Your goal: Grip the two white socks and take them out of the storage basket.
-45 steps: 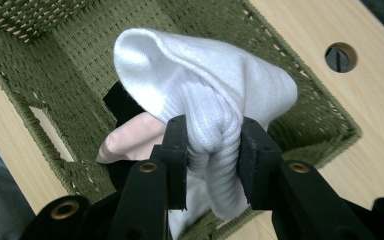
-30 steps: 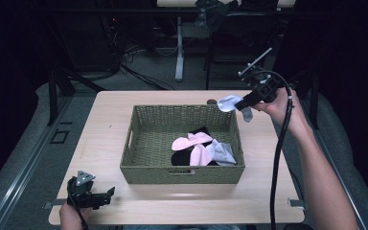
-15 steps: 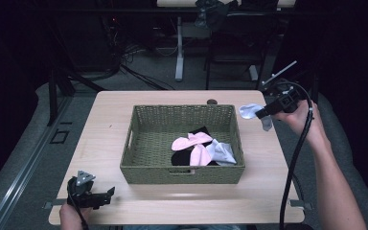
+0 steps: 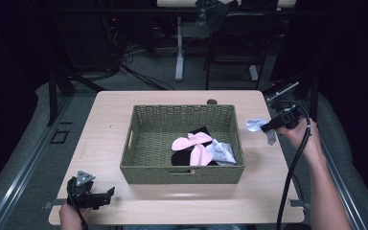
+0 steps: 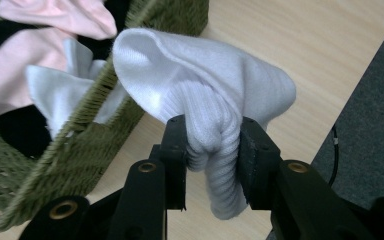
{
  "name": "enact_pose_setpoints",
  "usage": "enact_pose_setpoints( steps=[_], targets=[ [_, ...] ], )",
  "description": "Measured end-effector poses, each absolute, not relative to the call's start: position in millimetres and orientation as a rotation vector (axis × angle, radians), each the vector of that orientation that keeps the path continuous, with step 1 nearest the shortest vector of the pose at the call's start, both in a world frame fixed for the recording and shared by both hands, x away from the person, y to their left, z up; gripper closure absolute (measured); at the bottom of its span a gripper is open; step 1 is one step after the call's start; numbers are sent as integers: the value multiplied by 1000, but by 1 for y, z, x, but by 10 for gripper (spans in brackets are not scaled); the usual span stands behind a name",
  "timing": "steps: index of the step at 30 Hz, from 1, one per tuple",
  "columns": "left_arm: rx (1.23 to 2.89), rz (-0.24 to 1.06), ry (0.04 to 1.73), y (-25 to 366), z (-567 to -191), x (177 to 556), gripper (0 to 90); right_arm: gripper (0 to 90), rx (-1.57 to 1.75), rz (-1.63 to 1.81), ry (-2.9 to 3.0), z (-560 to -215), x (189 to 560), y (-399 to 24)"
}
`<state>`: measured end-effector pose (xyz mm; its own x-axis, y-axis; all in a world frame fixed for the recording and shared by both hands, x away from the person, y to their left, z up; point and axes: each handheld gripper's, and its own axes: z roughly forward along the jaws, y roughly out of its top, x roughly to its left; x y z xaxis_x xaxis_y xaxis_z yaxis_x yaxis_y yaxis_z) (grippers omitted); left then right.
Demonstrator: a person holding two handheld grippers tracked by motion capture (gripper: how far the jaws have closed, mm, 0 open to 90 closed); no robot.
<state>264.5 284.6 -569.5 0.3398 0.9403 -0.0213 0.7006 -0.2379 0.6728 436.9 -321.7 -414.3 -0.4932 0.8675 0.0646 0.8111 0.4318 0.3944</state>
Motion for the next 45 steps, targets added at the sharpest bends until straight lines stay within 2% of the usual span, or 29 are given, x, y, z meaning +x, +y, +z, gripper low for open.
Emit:
enact_pose_setpoints(
  steps=[3, 18, 28, 36, 45],
  targets=[
    [2016, 529, 1431, 284, -569, 264, 1, 680, 1512, 538, 2544, -433, 439, -321],
    [2018, 530, 1426, 284, -570, 265, 1, 676, 1575, 455, 2601, -487, 437, -322],
    [2018, 530, 1426, 284, -570, 265, 1, 646, 1590, 400, 2643, -512, 436, -320],
    [2015, 529, 1428, 284, -570, 265, 1, 374, 1600, 430, 2604, -505, 433, -324],
    [2023, 525, 1424, 281, -570, 269, 1, 142, 1541, 522, 2597, -472, 425, -322]
  ],
)
